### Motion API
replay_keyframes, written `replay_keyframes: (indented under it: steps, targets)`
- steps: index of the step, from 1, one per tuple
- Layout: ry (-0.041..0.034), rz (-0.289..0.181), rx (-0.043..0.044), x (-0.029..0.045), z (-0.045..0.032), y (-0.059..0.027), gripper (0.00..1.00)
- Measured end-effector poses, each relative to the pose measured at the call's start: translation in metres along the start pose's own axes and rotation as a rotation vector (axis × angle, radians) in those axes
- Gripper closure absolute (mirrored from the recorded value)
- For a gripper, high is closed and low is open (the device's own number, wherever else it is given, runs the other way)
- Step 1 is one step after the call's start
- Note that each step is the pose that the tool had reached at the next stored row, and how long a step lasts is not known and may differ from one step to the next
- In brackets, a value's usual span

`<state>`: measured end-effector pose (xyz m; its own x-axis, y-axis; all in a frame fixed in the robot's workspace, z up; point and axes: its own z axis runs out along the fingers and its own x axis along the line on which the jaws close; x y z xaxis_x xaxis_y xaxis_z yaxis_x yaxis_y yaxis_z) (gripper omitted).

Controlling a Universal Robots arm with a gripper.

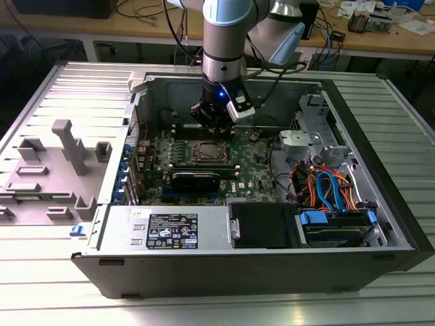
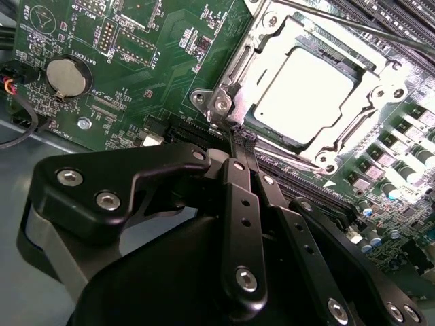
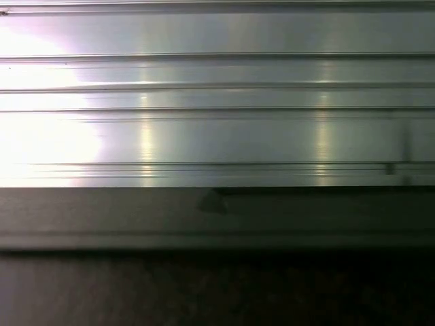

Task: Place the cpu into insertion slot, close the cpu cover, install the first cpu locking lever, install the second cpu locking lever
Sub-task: 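Install the first cpu locking lever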

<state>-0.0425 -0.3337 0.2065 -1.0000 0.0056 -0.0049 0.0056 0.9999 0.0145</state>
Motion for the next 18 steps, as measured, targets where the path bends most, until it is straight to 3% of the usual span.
replay_keyframes:
  steps: [18]
  targets:
    - [0.0000, 0.000, 0.0030, -0.0001, 0.0004, -0.0013, 0.89]
